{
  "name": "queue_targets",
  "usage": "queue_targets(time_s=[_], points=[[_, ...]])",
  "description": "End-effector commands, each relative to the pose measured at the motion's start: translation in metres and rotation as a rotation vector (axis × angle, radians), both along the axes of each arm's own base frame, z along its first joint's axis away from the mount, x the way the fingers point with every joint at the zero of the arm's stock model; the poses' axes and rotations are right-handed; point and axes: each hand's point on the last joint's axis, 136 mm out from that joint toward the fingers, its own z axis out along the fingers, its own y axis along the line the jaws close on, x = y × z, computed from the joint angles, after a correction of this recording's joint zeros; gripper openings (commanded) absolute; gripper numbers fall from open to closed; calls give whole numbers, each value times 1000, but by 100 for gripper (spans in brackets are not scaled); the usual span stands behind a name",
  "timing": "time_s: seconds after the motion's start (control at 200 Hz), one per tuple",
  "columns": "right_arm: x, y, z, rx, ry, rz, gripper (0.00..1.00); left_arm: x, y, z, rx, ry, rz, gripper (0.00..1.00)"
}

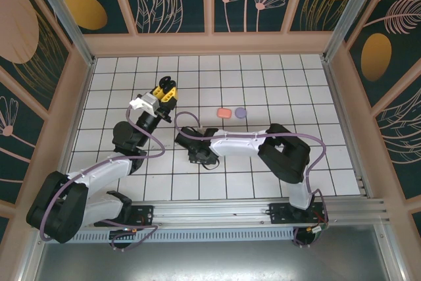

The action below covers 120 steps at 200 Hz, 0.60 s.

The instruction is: Insert the wireless bluetooth earbuds into the charging case

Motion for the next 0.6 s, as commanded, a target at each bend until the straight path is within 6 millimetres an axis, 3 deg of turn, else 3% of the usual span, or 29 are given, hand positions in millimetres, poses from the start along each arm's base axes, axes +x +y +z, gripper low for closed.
queue_targets(time_s=[0.0, 0.29, 0.596], points=[[8, 8, -1, 12, -12, 2, 20, -5, 2, 10, -4, -37, -6, 0], [16, 1, 17, 49, -90, -18, 18, -6, 0, 13, 1, -40, -20, 0], [32, -25, 80, 106, -256, -77, 18, -12, -3, 27, 0, -66, -45, 0]])
